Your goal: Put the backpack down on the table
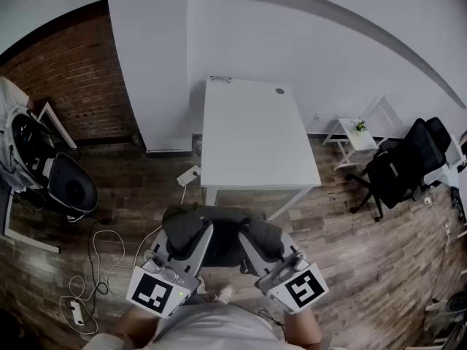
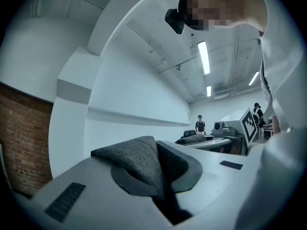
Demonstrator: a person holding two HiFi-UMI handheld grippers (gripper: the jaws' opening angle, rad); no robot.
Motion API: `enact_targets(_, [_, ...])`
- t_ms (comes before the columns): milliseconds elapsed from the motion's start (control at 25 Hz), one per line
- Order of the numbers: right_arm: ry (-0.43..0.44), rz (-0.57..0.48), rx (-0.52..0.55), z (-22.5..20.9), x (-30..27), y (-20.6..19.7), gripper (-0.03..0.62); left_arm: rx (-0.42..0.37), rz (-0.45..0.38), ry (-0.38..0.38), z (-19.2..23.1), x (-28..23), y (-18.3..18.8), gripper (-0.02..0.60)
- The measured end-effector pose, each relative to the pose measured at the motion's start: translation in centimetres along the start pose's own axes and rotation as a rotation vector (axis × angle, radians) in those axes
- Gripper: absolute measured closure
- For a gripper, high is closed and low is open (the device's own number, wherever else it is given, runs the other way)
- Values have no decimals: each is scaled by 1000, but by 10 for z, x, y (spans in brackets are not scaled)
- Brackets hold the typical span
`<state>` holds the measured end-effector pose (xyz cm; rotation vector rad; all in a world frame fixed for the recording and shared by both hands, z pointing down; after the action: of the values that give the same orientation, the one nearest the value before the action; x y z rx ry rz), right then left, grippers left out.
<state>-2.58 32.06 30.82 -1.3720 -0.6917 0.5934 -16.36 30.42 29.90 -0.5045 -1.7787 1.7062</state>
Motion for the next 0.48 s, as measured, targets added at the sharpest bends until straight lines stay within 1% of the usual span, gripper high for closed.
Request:
enact_targets(200, [-11,12,9,8,-9,2,545,-10,-9,-15,11,7,5,546])
enact_targets(320, [-23,56,5,8,-13,-3,546,-30,-4,-43,17,4,4,545])
enact_targets(480, [-64,64,-21,3,-18,-8,545,-42,4,-81,24,-1,2,545])
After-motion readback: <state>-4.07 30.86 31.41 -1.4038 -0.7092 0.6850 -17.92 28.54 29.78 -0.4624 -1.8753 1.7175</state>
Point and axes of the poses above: the fingertips, and each gripper's own axes: x backward along the fingers, z to its left, y out of its top, the point moved 6 cm from there along x, backward along the fingers, and after that the axes turned 5 degrees about -z, right-handed, at the moved point
